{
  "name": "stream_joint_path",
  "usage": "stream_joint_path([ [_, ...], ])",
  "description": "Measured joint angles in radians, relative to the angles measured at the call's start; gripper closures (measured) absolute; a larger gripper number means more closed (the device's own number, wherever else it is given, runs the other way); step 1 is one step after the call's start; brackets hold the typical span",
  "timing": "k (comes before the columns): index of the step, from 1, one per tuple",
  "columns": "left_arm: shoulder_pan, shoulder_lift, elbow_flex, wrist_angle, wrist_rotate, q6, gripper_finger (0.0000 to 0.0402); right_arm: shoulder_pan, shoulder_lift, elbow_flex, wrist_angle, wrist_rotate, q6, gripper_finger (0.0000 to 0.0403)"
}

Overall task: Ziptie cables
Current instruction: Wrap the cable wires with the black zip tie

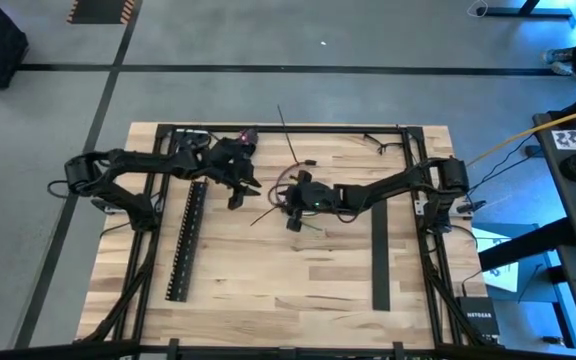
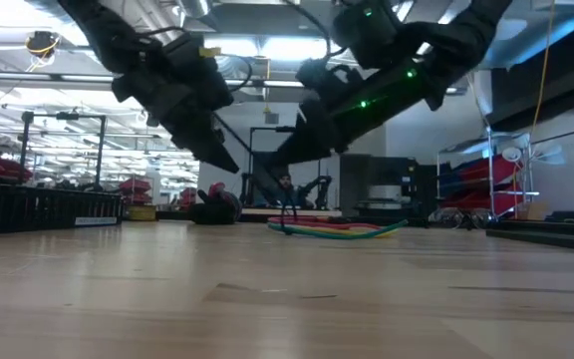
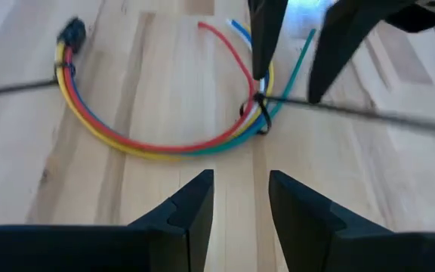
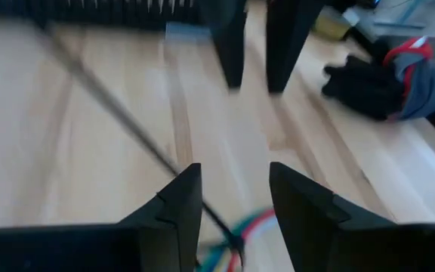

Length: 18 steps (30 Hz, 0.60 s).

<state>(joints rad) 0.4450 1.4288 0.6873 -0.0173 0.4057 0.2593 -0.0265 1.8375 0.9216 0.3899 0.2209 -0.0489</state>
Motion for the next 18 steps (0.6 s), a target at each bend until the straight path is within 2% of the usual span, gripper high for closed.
stream_joint_path([
  [5, 0.0, 0.002, -0.033, 0.064, -0.001, -0.025, 0.0279, 0.0, 0.001, 0.045, -0.13, -0.004, -0.039, 0.0254],
  [11, 0.0, 0.004, -0.036, 0.062, -0.001, -0.027, 0.0279, 0.001, -0.056, 0.109, -0.322, -0.021, -0.043, 0.0254],
  [18, 0.0, 0.004, -0.036, 0.087, -0.002, -0.022, 0.0279, 0.024, -0.043, 0.116, -0.363, -0.101, -0.06, 0.0254],
])
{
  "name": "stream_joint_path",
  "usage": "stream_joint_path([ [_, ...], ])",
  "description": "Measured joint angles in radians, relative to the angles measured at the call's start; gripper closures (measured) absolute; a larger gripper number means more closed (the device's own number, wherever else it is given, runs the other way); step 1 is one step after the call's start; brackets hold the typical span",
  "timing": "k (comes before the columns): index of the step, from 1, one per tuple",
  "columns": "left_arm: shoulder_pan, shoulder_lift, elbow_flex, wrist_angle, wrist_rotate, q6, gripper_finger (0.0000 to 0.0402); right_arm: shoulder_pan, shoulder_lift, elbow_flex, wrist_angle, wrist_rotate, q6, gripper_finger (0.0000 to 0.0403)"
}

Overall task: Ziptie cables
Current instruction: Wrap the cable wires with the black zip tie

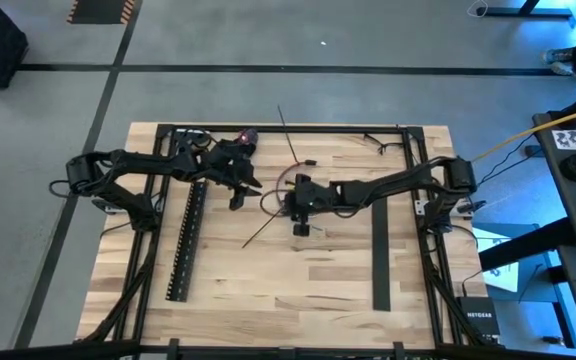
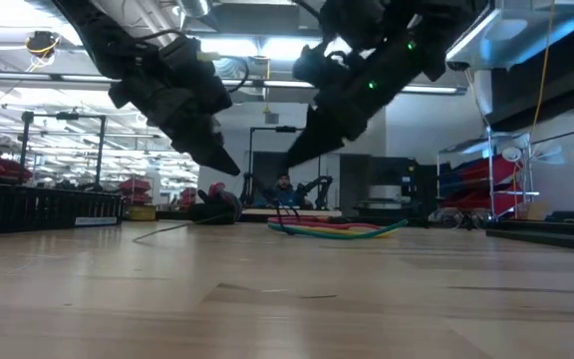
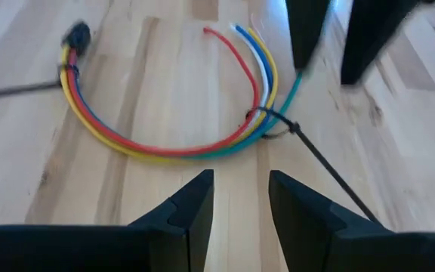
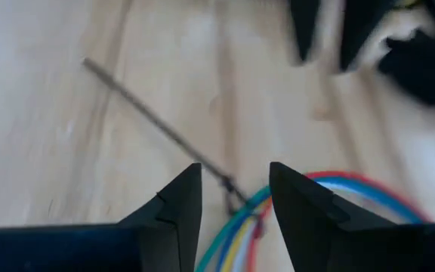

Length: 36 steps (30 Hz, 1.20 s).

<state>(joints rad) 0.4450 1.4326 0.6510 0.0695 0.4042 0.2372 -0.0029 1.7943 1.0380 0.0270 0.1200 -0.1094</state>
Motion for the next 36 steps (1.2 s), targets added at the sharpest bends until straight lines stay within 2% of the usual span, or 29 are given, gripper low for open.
stream_joint_path([
  [6, -0.028, 0.004, 0.001, -0.017, 0.001, -0.058, 0.0279, 0.003, 0.055, -0.004, -0.003, 0.02, 0.034, 0.0254],
  [11, -0.058, 0.005, 0.0, -0.049, 0.002, -0.182, 0.0277, 0.003, 0.053, -0.004, -0.065, 0.048, 0.036, 0.0254],
  [17, -0.141, 0.041, 0.001, -0.008, -0.05, -0.266, 0.024, 0.003, 0.032, -0.004, -0.133, 0.031, 0.014, 0.0254],
  [20, -0.2, 0.067, 0.0, 0.014, -0.104, -0.31, 0.0221, 0.002, 0.023, -0.004, -0.165, -0.001, -0.041, 0.0254],
  [25, -0.289, 0.073, 0.002, 0.056, -0.313, -0.41, 0.0214, -0.005, 0.022, -0.004, -0.189, -0.046, -0.153, 0.0254],
  [31, -0.368, 0.145, 0.002, 0.131, -0.375, -0.588, 0.0231, -0.052, 0.022, -0.004, -0.194, -0.117, -0.192, 0.0254],
  [36, -0.408, 0.235, 0.002, 0.211, -0.44, -0.634, 0.0243, -0.095, 0.022, -0.004, -0.194, -0.166, -0.196, 0.0254],
])
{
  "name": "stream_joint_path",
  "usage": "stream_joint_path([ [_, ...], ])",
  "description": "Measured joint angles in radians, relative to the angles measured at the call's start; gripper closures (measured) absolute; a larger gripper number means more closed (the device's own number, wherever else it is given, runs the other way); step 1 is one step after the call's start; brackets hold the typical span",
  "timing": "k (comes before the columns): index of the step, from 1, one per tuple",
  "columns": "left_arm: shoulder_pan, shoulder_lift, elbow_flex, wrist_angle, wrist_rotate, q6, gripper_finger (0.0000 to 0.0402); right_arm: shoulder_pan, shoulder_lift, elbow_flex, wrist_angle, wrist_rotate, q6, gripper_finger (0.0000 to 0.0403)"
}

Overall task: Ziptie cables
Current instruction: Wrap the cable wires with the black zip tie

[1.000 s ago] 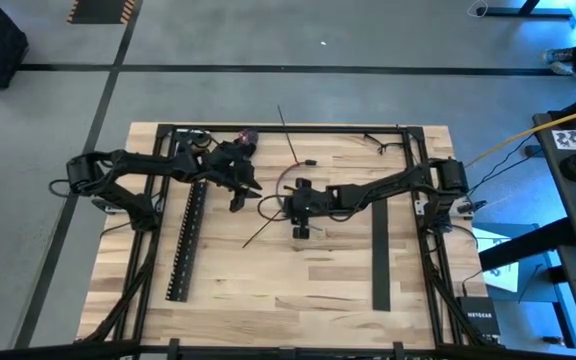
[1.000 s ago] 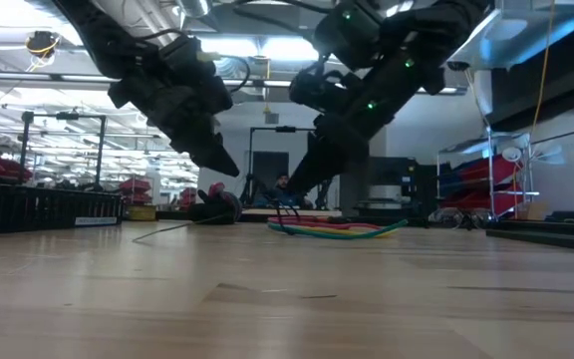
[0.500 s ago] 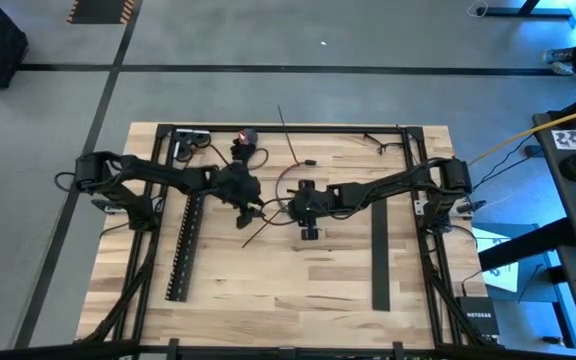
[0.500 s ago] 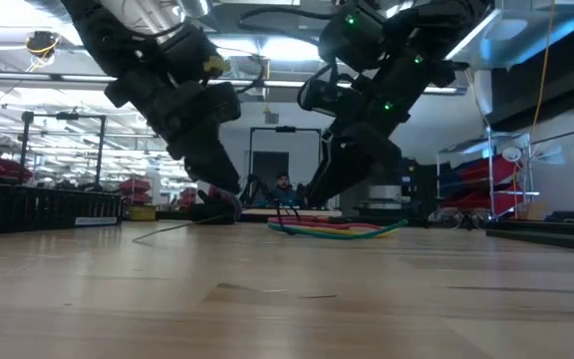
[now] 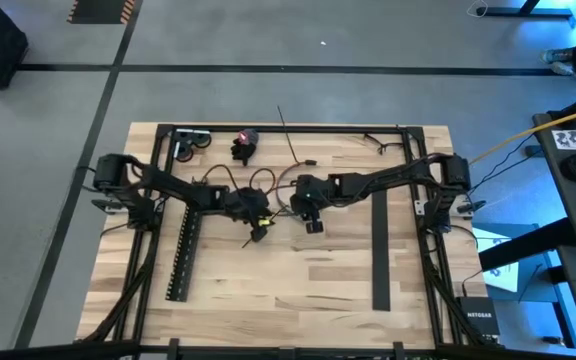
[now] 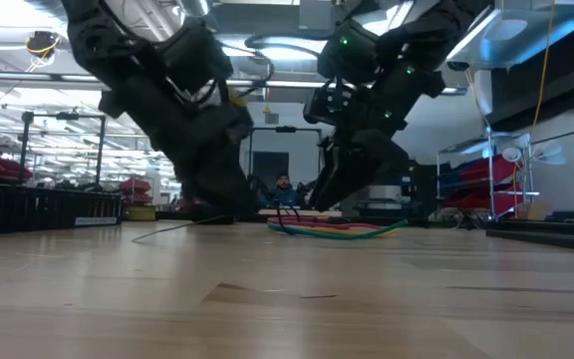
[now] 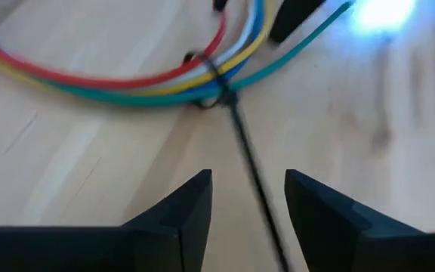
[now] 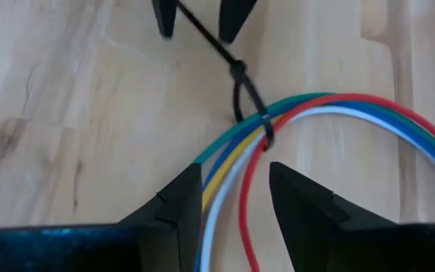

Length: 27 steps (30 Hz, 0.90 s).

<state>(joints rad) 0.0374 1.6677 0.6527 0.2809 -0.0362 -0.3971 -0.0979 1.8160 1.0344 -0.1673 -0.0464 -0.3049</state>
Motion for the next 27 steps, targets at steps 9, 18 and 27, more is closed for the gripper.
stream_joint_path([
  [9, 0.004, 0.044, 0.0, -0.003, -0.052, 0.027, 0.0377, -0.007, 0.0, 0.0, 0.066, -0.131, -0.016, 0.0254],
  [18, 0.004, -0.072, 0.005, -0.06, -0.046, 0.03, 0.0401, -0.009, 0.0, 0.0, 0.246, -0.046, -0.04, 0.0254],
  [27, 0.004, -0.106, 0.036, -0.106, -0.03, 0.064, 0.0401, -0.008, 0.05, 0.0, 0.306, -0.078, -0.041, 0.0268],
])
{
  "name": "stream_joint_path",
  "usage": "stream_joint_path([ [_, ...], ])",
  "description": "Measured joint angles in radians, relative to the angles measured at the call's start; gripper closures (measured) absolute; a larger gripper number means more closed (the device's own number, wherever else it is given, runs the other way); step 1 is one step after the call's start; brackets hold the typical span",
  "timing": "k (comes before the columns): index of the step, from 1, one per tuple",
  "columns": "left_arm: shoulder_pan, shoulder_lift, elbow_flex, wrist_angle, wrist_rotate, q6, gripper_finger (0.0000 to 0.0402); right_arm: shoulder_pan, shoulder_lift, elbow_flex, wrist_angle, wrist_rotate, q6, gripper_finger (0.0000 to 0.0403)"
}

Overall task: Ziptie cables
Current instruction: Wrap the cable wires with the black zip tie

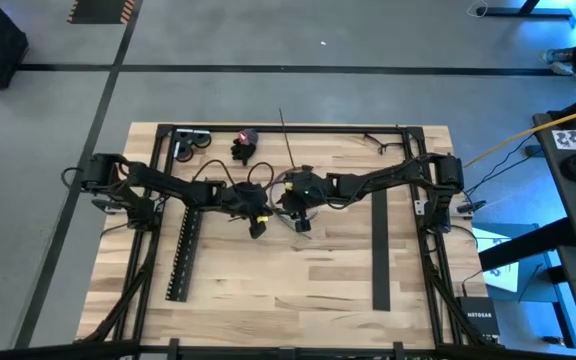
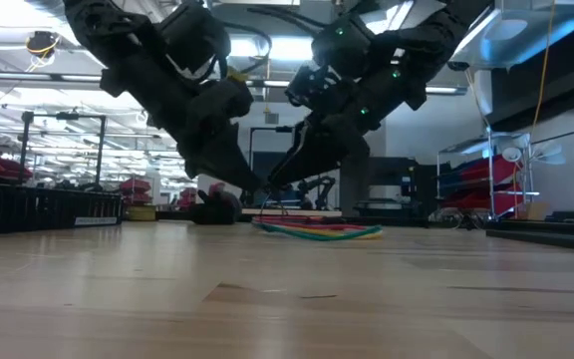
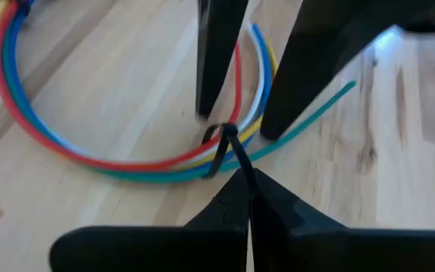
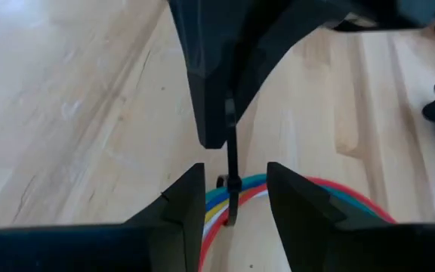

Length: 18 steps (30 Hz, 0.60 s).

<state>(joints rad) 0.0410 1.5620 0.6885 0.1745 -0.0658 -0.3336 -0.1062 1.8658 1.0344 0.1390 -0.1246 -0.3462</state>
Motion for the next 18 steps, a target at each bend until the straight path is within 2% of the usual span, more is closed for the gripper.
stream_joint_path([
  [18, 0.0, 0.0, 0.0, -0.001, 0.003, 0.0, 0.0401, 0.001, 0.049, 0.0, 0.037, -0.011, 0.027, 0.0365],
])
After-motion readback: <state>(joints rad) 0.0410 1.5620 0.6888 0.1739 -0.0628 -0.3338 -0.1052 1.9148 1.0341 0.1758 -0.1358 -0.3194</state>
